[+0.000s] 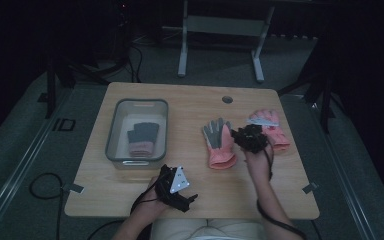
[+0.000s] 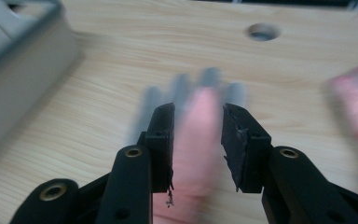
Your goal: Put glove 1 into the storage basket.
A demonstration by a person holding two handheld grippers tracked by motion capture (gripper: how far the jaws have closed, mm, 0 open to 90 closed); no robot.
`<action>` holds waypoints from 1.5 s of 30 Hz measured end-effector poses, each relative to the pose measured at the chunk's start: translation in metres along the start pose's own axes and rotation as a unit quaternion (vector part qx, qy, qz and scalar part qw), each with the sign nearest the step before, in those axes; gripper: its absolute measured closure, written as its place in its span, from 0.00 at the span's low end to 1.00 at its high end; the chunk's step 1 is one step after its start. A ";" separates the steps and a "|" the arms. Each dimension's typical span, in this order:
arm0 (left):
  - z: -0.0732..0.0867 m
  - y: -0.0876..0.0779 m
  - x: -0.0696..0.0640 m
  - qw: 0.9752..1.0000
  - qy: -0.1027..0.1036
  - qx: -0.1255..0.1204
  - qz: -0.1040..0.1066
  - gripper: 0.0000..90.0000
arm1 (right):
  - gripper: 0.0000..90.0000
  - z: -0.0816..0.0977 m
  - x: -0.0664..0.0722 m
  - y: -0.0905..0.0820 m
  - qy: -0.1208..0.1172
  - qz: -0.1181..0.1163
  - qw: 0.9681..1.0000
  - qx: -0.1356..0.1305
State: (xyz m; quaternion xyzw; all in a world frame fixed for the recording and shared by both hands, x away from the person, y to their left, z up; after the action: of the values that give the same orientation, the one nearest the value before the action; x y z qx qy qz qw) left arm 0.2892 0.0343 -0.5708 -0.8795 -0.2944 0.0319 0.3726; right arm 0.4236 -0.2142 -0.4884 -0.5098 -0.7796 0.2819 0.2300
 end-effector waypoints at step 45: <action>0.003 0.003 -0.001 1.000 0.019 0.000 -0.011 0.00 | 0.90 0.003 -0.180 0.064 -0.022 0.072 0.991 0.107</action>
State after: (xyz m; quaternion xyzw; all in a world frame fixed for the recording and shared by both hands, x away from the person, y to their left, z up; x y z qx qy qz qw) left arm 0.2894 0.0336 -0.5752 -0.8765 -0.2970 0.0116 0.3787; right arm 0.5316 -0.3603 -0.5468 -0.5311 -0.7110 0.3906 0.2445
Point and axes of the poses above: each handheld gripper's, and its own axes: y roughly forward along the jaws, z roughly out of its underside, x roughly to its left, the point moved 3 cm from there along y, roughly forward along the jaws, and after that the axes turned 7 degrees about x, right-handed, at the moved point
